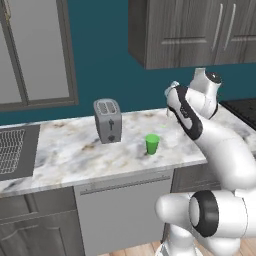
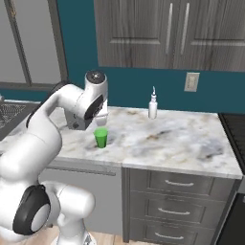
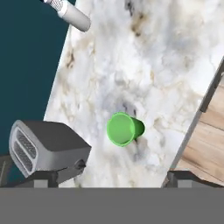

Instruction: Move the cup from next to the sink to the open cabinet. Then, move the bowl with the lemon to the fridge to clear the area for faucet cleaning.

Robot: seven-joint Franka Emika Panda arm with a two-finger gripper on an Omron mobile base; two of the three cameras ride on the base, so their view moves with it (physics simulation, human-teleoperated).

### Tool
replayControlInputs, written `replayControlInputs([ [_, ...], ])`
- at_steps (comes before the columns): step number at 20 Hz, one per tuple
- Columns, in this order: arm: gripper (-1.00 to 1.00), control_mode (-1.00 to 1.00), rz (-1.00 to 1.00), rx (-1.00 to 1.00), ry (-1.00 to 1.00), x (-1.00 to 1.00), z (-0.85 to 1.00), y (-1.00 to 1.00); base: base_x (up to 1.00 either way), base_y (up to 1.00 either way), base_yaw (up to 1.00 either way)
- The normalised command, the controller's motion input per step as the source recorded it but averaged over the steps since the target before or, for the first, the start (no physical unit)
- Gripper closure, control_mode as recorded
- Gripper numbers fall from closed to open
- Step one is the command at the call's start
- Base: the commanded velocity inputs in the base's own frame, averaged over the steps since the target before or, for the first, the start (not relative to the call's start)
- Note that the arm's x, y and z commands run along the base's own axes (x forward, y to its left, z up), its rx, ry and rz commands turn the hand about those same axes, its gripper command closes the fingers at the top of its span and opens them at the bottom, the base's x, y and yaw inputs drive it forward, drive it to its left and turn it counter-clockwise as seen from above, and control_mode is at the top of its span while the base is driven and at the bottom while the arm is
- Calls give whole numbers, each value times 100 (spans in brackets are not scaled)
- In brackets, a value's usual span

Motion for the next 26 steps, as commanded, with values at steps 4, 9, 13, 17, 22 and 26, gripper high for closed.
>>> replayControlInputs([
  [4,-100,-100,29,-15,28,24,-67,15,0,0,0],
  [9,-100,-100,50,-5,1,38,-56,2,0,0,0],
  [13,-100,-100,45,0,-4,75,-19,-5,0,0,0],
  [17,-100,-100,23,-4,19,98,-11,0,0,0,0],
  [22,-100,-100,9,-19,-5,20,-33,-17,0,0,0],
  [26,-100,-100,1,-16,-4,1,-23,-11,0,0,0],
])
